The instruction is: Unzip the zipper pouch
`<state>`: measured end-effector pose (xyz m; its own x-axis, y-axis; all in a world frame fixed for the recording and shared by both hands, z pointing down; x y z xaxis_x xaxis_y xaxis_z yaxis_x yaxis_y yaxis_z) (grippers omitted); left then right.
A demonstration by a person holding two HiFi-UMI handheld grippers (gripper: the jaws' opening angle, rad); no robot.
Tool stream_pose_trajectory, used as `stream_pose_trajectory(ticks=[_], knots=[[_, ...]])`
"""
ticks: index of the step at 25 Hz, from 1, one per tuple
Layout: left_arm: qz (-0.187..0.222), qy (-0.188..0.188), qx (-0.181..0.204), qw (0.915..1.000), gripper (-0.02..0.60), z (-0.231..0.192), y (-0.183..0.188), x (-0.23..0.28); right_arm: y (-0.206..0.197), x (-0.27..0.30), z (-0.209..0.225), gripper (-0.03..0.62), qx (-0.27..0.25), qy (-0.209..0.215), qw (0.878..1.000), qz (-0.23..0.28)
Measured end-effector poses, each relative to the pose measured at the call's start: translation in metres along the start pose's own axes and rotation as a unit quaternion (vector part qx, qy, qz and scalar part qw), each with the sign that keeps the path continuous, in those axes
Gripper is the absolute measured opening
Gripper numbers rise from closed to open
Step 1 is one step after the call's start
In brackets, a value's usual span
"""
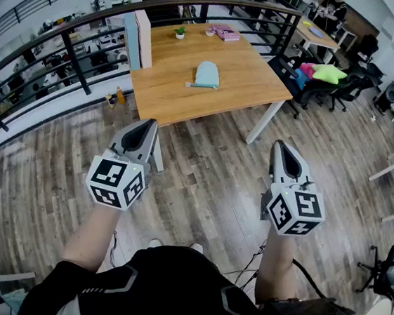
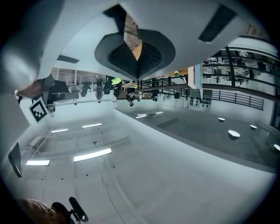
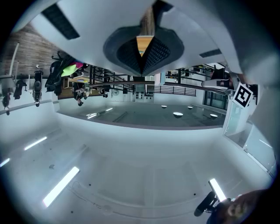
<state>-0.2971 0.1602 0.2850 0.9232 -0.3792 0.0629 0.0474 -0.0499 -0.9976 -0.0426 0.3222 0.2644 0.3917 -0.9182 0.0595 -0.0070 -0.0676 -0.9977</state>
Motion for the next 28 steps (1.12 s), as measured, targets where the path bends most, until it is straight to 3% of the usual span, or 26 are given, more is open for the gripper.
stream_pose_trajectory(ticks=[13,23,28], knots=[[-0.004,0.007,0.005,1.0000,0.029,-0.001,0.003,-0.011,0.001,-0.007,-0.007,0.009,0.029,0.008,1.000,-0.006],[-0.001,0.030,0.061,0.9977,0.031,-0.007,0.016,-0.015,-0.005,-0.010,-0.005,0.016,0.041,0.024,0.999,-0.005],[-0.034,0.021,0.051,0.9979,0.031,0.007,-0.009,-0.008,-0.021,-0.003,-0.008,0.050,0.042,0.053,0.998,-0.017]])
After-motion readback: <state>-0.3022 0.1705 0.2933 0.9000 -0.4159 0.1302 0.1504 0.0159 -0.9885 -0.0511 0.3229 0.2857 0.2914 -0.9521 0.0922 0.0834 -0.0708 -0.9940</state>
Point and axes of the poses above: the fingertips, and each gripper's own axes: x forward along the fingers, z to its right, y out of its top, the point moved 3 cm from there along -x, backward along the fingers, and after that the axes turned 12 degrees about -y, right-handed, at the moved point
